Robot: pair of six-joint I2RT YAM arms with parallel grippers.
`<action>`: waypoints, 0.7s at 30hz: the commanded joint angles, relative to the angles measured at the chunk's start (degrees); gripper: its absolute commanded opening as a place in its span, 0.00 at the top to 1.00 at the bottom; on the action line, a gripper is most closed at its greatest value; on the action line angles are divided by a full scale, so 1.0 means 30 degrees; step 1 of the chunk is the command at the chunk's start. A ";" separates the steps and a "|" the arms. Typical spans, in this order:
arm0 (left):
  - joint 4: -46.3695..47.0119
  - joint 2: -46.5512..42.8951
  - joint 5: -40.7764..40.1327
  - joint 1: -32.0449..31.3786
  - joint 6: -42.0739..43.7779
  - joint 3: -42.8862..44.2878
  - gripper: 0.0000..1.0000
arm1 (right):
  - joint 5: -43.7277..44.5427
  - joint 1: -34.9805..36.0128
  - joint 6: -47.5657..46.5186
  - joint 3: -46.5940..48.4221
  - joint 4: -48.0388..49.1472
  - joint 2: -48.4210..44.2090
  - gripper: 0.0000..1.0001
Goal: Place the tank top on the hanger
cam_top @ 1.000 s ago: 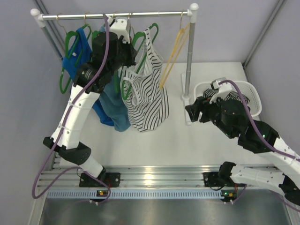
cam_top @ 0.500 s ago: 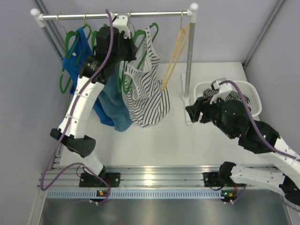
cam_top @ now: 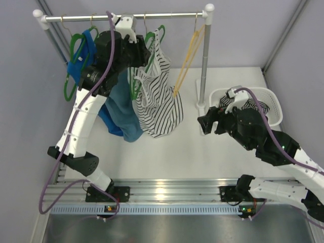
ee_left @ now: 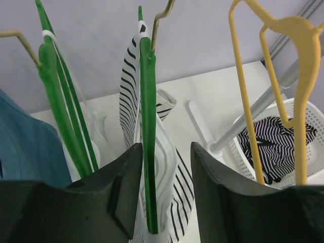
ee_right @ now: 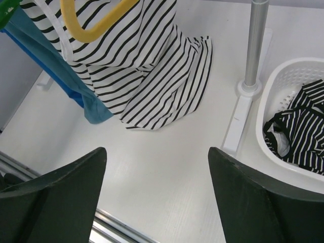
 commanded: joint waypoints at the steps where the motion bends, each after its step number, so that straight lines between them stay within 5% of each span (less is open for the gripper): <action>1: 0.1242 -0.1907 0.0614 0.0067 -0.0219 -0.0500 0.52 | -0.0024 -0.0330 0.0153 -0.0151 0.0497 -0.0183 0.17; 7: 0.1388 -0.5245 0.2429 0.0038 -0.1391 -0.4041 0.50 | 0.0328 -0.0359 0.0299 -0.0971 0.0849 -0.0768 0.01; 21: 0.2235 -1.5645 0.4655 -0.0284 -0.5519 -1.7808 0.46 | 0.0241 -0.0330 0.0914 -0.4366 0.1551 -0.2525 0.00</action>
